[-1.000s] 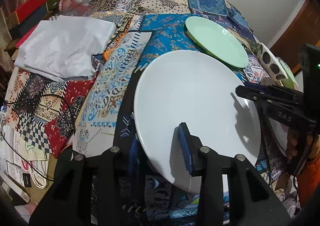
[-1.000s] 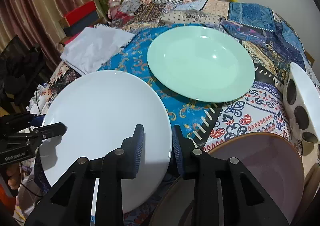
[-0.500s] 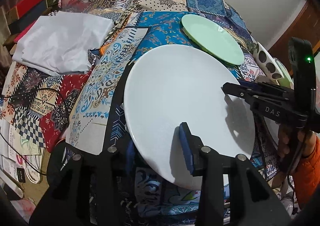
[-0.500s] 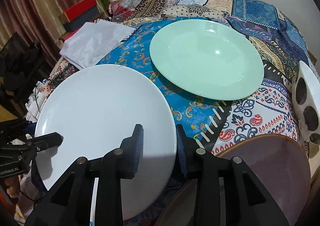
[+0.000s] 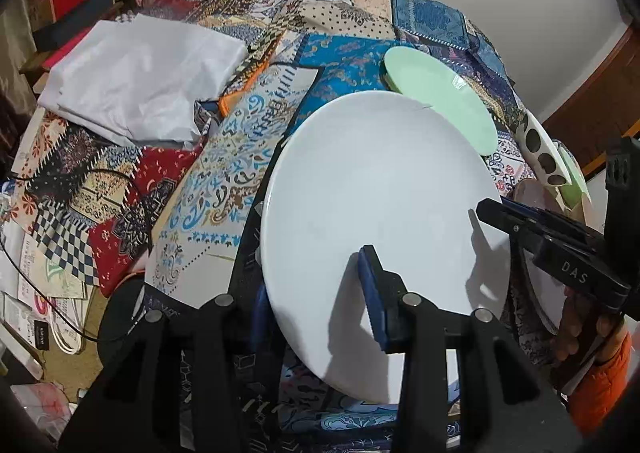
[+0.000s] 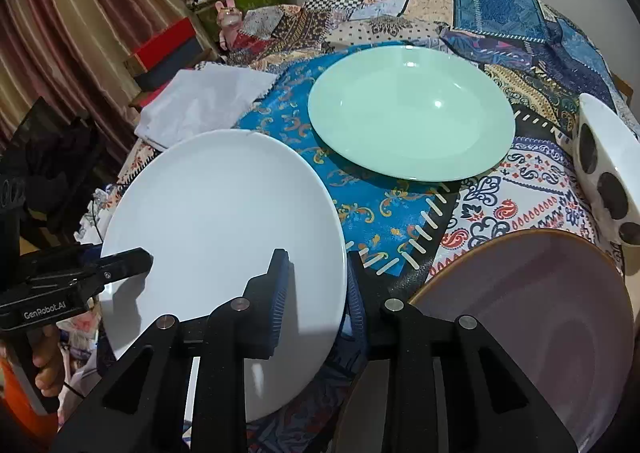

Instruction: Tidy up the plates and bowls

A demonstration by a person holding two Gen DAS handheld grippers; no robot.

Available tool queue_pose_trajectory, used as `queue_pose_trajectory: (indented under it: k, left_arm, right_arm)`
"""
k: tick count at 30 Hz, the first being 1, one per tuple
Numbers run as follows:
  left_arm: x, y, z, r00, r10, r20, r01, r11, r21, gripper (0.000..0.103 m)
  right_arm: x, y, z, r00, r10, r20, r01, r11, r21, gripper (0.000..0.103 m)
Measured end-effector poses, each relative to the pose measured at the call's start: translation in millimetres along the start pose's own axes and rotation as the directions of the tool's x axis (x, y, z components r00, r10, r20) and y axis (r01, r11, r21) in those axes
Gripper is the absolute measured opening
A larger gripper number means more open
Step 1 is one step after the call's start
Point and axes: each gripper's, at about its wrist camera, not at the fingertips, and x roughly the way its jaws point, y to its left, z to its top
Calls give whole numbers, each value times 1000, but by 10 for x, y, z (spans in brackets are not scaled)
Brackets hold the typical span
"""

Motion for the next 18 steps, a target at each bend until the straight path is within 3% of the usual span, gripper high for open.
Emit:
queue_pose_trajectory:
  k: [18]
  left_arm:
    - [-284,-496,187,995,-40,89,32,995,90,40]
  right_arm:
    - [-544,-180,-27,989,-43,139,37,998,47,25]
